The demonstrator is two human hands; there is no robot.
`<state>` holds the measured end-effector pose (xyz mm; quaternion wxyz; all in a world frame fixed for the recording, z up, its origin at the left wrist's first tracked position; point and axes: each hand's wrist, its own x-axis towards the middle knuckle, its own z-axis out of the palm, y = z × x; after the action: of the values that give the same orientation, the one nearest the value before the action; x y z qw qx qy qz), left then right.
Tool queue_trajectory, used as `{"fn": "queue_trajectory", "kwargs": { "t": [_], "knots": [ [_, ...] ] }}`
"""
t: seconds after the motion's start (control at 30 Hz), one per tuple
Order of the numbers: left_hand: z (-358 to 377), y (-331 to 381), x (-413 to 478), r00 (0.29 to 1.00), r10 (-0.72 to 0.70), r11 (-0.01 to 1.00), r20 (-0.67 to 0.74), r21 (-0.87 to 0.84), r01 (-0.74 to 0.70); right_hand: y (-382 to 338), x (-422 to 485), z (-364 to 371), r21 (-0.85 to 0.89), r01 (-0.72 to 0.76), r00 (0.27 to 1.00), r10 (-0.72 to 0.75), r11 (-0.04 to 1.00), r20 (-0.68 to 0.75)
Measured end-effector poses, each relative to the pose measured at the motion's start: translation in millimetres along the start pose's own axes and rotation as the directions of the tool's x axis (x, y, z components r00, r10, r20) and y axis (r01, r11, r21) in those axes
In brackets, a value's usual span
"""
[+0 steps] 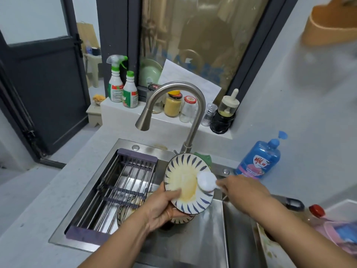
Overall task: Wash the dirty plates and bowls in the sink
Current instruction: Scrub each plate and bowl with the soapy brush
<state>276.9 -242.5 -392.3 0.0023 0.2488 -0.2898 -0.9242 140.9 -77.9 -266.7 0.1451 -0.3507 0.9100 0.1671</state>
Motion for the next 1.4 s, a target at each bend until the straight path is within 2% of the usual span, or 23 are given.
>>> {"fn": "queue_trajectory", "kwargs": {
  "t": [0.1,0.17,0.23,0.3,0.37,0.43,0.5,0.57,0.67,0.8,0.93,1.0,1.07,1.13,1.2,1.3,1.4],
  "knots": [
    [9.5,3.0,2.8,0.998,0.041,0.999,-0.037,-0.011,-0.042,-12.8,-11.1,11.1,0.168,0.061,0.993,-0.077,0.984,0.089],
    [15.0,0.4,5.5,0.998,0.039,0.999,-0.045,-0.026,-0.041,-30.8,-19.4,18.0,0.296,0.108,0.99,-0.131,0.949,0.06],
    [16.4,-3.7,6.8,0.997,0.037,0.997,-0.063,-0.069,-0.041,-43.3,-23.0,25.1,0.341,0.125,0.99,-0.139,0.932,0.018],
    [11.9,-5.1,5.9,0.996,0.055,0.993,-0.077,-0.097,-0.062,-41.5,-22.9,27.8,0.265,0.108,0.992,-0.12,0.958,0.03],
    [6.8,-4.3,3.2,0.995,0.059,0.992,-0.077,-0.104,-0.067,-27.8,-21.7,25.1,0.119,0.027,0.998,-0.034,0.993,0.052],
    [5.6,-5.4,-0.4,0.998,0.029,0.996,-0.057,-0.08,-0.033,-13.1,-19.8,19.0,0.054,-0.058,0.998,0.059,0.997,-0.008],
    [8.9,-9.2,-3.7,0.999,-0.009,1.0,-0.036,-0.022,0.008,-6.0,-13.5,14.2,0.063,-0.075,0.993,0.081,0.995,-0.084],
    [15.5,-14.0,-5.2,1.0,-0.031,0.999,0.003,0.026,0.031,-6.5,-7.3,10.7,0.15,-0.029,0.989,0.05,0.988,-0.137],
    [22.0,-18.8,-5.6,0.996,-0.041,0.996,0.074,0.079,0.035,-17.3,-2.5,4.6,0.275,0.115,0.983,-0.069,0.955,-0.169],
    [18.1,-13.6,-4.0,0.991,-0.056,0.994,0.119,0.096,0.044,-29.2,-5.7,0.3,0.149,0.226,0.96,-0.194,0.963,-0.201],
    [16.1,-8.1,-5.2,0.995,-0.016,0.998,0.103,0.056,0.01,-17.5,-4.8,-9.8,-0.014,0.11,0.944,-0.109,0.994,-0.311],
    [13.4,-8.5,-4.1,0.998,0.017,1.0,0.069,-0.001,-0.017,-11.4,-7.9,-12.0,-0.053,0.021,0.954,-0.036,0.998,-0.298],
    [10.9,-9.2,-2.3,0.999,0.039,0.997,0.017,-0.07,-0.038,-7.4,-12.5,-8.5,-0.048,-0.021,0.974,0.01,0.999,-0.224],
    [11.7,-9.9,-1.1,0.999,0.05,0.985,0.007,-0.163,-0.048,-6.8,-18.5,-0.7,0.041,0.01,0.993,-0.005,0.999,-0.12],
    [16.7,-11.0,-1.6,0.998,0.056,0.978,0.021,-0.202,-0.051,-13.1,-24.1,7.1,0.125,0.09,0.994,-0.082,0.988,-0.07],
    [26.9,-11.6,-6.3,0.998,0.04,0.985,0.058,-0.173,-0.029,-32.9,-29.8,8.0,0.167,0.149,0.988,-0.139,0.975,-0.07],
    [33.7,-14.1,-13.0,0.993,0.014,0.991,0.119,-0.137,0.002,-43.8,-23.4,1.3,0.135,0.075,0.99,-0.057,0.988,-0.129]
  ]
}}
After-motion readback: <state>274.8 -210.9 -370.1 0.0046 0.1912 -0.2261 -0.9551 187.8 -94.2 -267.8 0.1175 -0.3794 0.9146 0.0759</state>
